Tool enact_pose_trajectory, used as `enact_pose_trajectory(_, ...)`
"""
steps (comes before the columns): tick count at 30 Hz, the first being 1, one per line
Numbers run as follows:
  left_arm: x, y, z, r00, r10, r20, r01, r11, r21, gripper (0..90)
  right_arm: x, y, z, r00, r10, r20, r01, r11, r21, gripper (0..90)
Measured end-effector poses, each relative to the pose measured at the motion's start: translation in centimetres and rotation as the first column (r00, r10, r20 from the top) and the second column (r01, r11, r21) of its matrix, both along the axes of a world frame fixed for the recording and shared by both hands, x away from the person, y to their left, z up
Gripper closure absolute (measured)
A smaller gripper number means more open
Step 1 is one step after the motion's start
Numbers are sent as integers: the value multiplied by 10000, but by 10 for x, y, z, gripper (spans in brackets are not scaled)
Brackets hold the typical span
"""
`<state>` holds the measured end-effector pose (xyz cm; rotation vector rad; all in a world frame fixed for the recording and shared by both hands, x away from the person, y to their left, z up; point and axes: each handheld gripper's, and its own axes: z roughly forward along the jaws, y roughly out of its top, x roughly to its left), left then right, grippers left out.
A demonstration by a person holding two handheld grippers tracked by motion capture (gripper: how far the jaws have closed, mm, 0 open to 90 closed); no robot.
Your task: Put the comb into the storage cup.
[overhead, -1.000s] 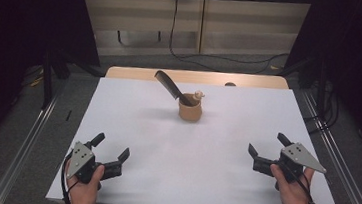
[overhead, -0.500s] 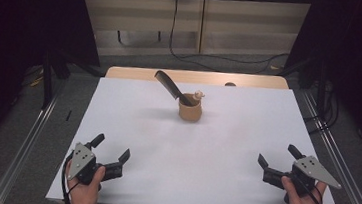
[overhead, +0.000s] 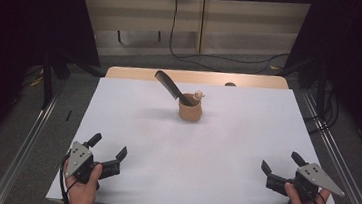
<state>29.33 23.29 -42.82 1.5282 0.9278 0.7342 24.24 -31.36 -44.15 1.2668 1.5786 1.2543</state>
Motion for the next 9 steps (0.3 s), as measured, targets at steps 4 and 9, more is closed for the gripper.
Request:
enact_pose_trajectory(4,1,-1,0,10000,-65,-70,65,10000,-17,28,2,0,-1,10000,-27,16,27,10000,-35,0)
enact_pose_trajectory(9,1,1,2,9999,-135,-20,135,9999,-66,28,2,0,-1,9999,138,49,-138,9999,-23,0)
